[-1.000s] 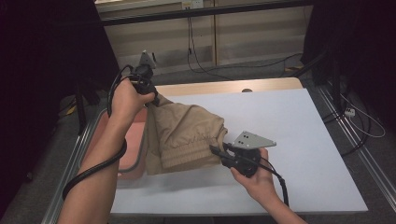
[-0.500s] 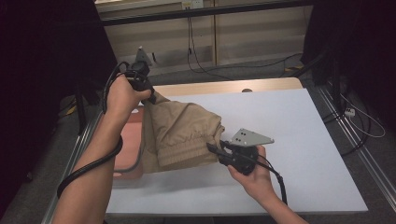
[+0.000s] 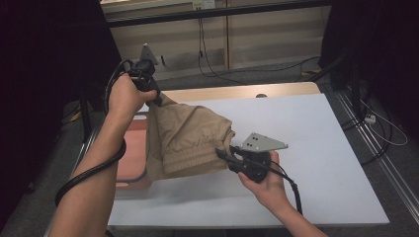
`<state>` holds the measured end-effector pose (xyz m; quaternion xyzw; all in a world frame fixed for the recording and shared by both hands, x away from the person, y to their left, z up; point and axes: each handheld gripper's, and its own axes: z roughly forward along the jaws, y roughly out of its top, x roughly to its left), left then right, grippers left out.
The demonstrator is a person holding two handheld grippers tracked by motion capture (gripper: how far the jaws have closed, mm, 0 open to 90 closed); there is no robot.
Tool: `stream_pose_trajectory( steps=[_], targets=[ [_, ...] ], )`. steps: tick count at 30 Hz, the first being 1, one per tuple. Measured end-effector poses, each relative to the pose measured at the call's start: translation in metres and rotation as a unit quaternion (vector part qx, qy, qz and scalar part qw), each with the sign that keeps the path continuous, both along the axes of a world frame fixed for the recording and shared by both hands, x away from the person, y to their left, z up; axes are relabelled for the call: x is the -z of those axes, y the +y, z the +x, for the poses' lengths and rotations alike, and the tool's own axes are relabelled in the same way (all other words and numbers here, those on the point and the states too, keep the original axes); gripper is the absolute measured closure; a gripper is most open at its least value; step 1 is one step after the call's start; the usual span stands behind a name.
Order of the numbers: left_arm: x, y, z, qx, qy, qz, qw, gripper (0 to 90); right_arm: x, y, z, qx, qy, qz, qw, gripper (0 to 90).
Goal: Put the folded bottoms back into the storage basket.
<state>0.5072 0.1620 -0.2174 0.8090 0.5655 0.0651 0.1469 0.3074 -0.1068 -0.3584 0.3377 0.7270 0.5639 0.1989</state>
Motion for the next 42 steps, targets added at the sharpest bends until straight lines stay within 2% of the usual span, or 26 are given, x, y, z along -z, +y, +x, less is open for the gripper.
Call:
stream_pose_trajectory(
  steps=[22,42],
  targets=[
    [-0.016,0.016,0.002,-0.003,0.000,-0.002,1.0000,85.0,-0.011,0.016,0.005,-0.010,-0.008,-0.002,0.9999,74.4],
    [-0.023,0.030,0.004,-0.010,0.003,-0.001,0.9999,85.0,-0.015,0.031,0.009,-0.019,-0.011,0.002,0.9998,74.3]
  ],
)
